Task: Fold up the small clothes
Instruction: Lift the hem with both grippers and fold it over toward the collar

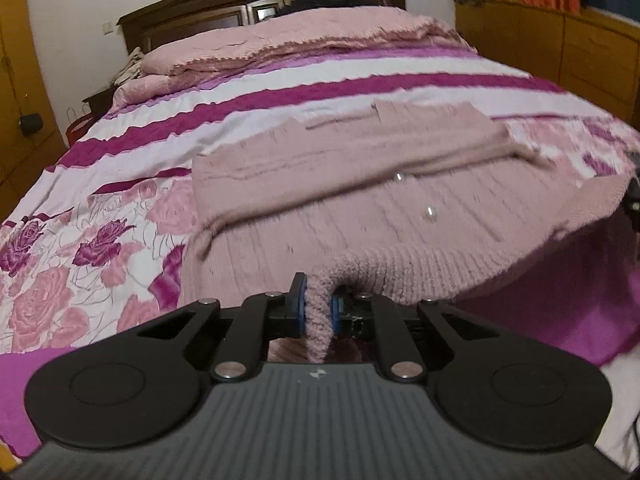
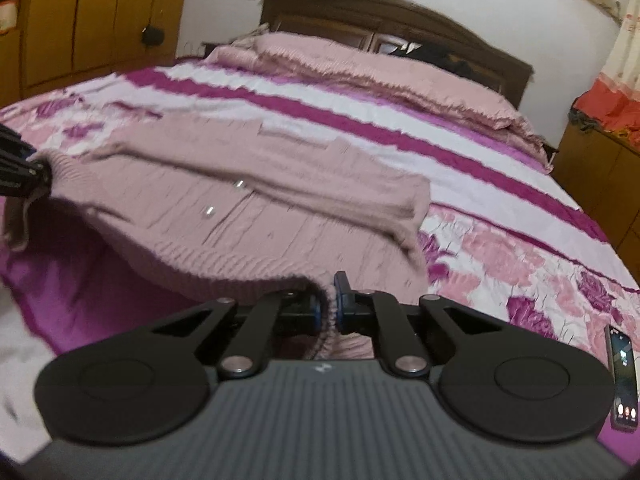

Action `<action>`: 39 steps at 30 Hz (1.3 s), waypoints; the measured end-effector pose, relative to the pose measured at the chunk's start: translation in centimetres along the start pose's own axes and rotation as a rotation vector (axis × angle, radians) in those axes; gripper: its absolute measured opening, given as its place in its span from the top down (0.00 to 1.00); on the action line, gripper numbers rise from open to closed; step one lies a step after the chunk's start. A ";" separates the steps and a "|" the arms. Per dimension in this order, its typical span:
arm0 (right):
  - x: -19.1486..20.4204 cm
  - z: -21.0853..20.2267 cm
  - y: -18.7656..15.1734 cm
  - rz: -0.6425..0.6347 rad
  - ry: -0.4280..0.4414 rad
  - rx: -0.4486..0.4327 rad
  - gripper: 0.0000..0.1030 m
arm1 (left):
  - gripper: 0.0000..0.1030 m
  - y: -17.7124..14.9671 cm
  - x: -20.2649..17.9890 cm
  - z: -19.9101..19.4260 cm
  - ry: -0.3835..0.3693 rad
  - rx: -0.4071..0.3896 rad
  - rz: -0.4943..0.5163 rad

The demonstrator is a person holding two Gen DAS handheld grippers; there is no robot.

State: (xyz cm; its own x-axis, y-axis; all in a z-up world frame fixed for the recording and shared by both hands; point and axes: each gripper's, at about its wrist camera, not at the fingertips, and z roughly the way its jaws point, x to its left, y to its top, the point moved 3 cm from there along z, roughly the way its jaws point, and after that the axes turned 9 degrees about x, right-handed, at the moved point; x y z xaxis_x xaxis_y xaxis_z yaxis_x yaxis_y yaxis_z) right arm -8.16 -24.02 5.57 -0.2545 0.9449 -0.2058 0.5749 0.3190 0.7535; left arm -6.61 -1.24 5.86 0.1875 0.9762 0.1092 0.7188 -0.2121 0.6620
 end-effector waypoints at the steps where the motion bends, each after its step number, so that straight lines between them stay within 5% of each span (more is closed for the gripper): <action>1: -0.1 0.1 0.3 0.003 -0.007 -0.009 0.91 | 0.88 0.4 0.1 0.2 0.001 -0.004 -0.007; 27: -2.7 5.8 10.5 -0.003 -0.171 -0.237 0.92 | 0.89 14.7 1.7 4.0 0.126 -0.237 -0.045; 32: -2.9 8.4 13.1 -0.039 -0.200 -0.250 0.92 | 0.89 17.8 2.7 6.8 0.150 -0.245 -0.047; 39: -2.7 15.1 14.7 -0.094 -0.228 -0.177 0.92 | 0.89 21.0 4.2 14.3 0.165 -0.157 -0.053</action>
State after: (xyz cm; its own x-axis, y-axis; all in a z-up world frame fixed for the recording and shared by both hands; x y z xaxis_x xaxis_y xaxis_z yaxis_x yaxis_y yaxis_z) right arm 12.68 -20.74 7.73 -0.1078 0.9104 -0.3994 0.4073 0.4069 0.8176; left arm 18.87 -2.22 9.67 0.0313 0.9828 0.1820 0.6096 -0.1631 0.7757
